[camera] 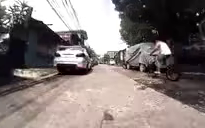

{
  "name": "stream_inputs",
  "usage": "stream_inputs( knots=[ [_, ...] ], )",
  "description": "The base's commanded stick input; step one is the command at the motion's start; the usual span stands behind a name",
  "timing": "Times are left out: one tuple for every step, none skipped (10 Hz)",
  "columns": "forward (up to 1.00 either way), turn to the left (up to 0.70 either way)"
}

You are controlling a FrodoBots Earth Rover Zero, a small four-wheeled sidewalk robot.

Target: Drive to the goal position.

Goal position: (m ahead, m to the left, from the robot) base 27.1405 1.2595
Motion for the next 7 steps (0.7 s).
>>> stream_inputs(
  knots=[
    [0.70,0.00],
    [0.70,0.00],
    [0.70,0.00],
    [0.70,0.00],
    [0.70,0.00],
    [0.70,0.00],
    [0.70,0.00]
  ],
)
